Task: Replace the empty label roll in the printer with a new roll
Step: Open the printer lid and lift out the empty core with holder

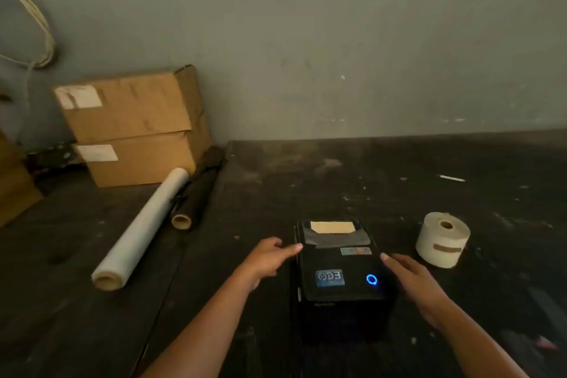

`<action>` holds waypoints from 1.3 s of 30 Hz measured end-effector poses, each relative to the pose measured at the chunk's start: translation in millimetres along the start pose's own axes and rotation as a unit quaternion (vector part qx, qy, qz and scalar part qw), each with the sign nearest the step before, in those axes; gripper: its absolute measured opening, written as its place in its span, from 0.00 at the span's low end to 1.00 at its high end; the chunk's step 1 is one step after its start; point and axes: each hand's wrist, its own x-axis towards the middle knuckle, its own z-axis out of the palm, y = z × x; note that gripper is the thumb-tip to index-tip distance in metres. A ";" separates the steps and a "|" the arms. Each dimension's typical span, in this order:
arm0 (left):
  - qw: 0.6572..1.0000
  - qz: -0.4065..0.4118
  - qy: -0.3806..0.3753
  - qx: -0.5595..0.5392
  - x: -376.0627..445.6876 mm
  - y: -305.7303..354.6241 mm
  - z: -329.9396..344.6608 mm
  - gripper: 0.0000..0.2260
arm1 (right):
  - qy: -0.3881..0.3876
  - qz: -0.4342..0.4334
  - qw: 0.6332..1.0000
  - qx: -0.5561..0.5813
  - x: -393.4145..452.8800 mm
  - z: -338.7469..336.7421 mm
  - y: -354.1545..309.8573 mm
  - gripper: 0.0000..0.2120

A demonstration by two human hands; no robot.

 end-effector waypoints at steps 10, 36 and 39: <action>0.992 -0.025 -0.036 -0.118 -5.4 -34.3 46.6 0.18 | -0.006 0.063 0.993 0.101 -13.7 24.4 26.2 0.46; 0.997 0.002 0.068 0.021 3.0 -51.4 51.7 0.29 | 0.062 0.028 0.998 -0.002 -21.9 25.3 4.8 0.14; 0.997 0.002 0.072 0.030 3.0 -51.0 52.2 0.30 | 0.062 0.030 0.998 -0.011 -25.4 25.1 0.8 0.18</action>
